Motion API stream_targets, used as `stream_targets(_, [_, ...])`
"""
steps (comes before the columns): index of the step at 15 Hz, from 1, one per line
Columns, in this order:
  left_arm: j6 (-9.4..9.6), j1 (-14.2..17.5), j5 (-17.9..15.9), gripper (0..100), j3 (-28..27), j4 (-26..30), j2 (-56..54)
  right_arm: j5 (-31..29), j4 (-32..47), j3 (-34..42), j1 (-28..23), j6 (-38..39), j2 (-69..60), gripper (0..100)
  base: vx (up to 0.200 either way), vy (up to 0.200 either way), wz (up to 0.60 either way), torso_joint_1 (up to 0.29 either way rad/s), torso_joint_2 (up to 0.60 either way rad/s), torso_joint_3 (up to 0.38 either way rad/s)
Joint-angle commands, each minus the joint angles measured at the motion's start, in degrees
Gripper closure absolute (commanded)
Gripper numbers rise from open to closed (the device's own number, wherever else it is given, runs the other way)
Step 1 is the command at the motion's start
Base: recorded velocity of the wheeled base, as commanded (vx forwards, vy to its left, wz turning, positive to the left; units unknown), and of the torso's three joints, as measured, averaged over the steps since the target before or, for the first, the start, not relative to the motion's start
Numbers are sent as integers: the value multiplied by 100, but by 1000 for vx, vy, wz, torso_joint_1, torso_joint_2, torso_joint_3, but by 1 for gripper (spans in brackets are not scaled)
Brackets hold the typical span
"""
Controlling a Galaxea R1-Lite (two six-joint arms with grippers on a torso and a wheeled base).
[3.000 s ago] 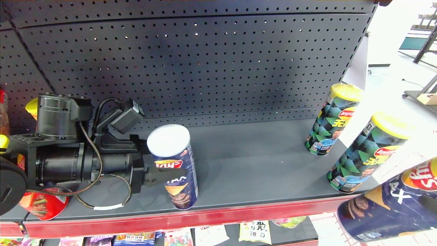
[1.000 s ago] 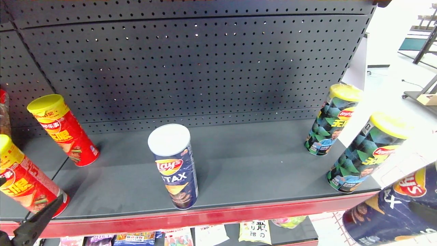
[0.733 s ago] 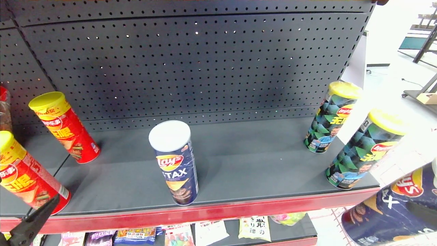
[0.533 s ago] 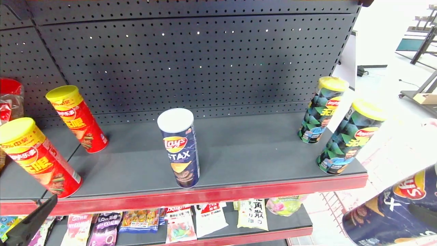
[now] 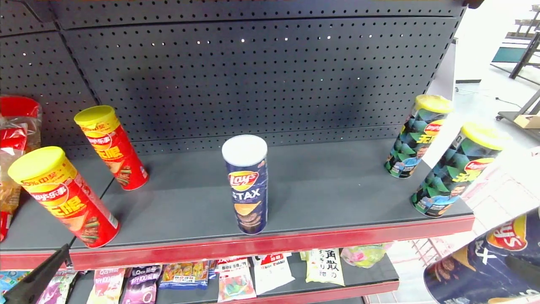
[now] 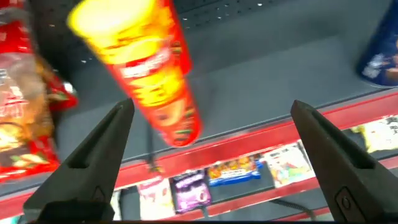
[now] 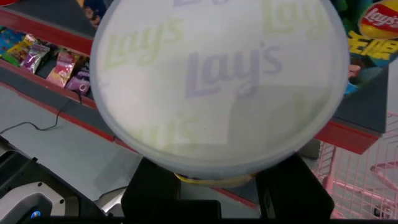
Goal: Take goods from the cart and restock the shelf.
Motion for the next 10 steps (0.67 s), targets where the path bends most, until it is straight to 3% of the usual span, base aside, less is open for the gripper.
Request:
stream_targets(1, [5,2,3,0,8,-1,19,1,0,2,2,-2,-13,100,0,200,0,-7,7,7])
stream_targets(5, [14,2,3,0,43,-1,10,1,0,2,2,-2,-22,100,0,0,0,0,0,0])
stream_targets(7, [23,-6,3,0,78,-1,19,1,0,-7,2,-2,-4,100,200,0,0,2,2,2])
stream_targets(8, [40,-6,3,0,78,-1,19,1,0,-7,2,-2,-4,100,0,0,0,0,0,0])
stream_targets(10, [172,-15,-5,0,78,-1,19,1,0,-7,2,-2,5,100,0,0,0,0,0,0])
